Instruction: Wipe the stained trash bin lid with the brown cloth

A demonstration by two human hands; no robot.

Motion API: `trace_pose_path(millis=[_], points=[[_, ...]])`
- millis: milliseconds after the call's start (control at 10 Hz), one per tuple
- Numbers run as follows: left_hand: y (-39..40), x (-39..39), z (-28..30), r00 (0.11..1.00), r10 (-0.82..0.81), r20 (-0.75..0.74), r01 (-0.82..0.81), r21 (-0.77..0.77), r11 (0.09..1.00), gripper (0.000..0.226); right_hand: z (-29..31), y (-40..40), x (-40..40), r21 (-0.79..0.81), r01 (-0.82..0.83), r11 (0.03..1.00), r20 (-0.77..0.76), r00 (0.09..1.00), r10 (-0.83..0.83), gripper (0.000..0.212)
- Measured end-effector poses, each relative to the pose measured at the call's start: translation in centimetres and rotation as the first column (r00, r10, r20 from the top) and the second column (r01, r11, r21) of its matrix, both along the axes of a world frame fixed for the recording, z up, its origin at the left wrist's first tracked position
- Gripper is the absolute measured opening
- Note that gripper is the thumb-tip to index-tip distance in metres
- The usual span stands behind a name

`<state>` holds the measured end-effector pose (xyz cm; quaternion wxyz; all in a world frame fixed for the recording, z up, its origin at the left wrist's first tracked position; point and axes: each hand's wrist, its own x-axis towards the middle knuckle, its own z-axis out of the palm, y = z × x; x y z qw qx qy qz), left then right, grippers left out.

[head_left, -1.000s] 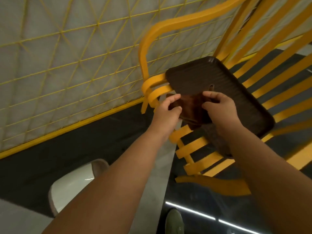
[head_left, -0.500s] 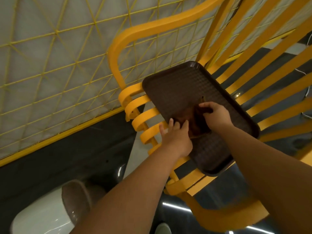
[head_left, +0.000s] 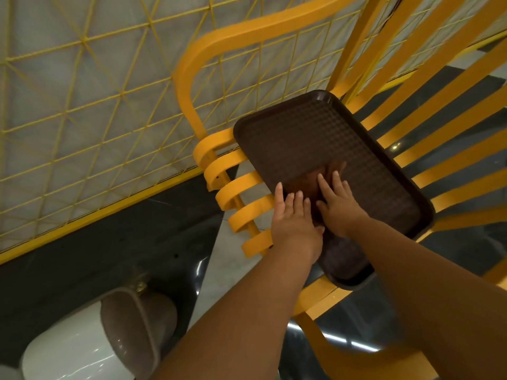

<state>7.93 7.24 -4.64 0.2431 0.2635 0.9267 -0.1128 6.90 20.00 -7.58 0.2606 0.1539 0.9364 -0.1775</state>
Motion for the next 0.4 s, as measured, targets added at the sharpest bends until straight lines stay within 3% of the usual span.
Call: trace_pose_path(millis=[200, 300, 400], points=[[-1.9, -0.6, 1.5, 0.994, 0.051, 0.092, -0.065, 0.148, 0.987, 0.063, 1.1, -0.7, -0.4, 0.040, -0.001, 0.999, 0.028, 1.000, 0.000, 0.061], [-5.4, 0.3, 1.4, 0.995, 0.086, 0.049, -0.095, 0.225, 0.970, 0.063, 2.4, -1.5, -0.3, 0.132, 0.019, 0.991, -0.065, 0.998, -0.011, 0.056], [-10.6, 0.6, 1.3, 0.976, 0.212, 0.046, -0.216, 0.234, 0.948, 0.066, 3.9, -4.9, -0.5, 0.054, 0.088, 0.995, -0.214, 0.974, -0.074, 0.052]])
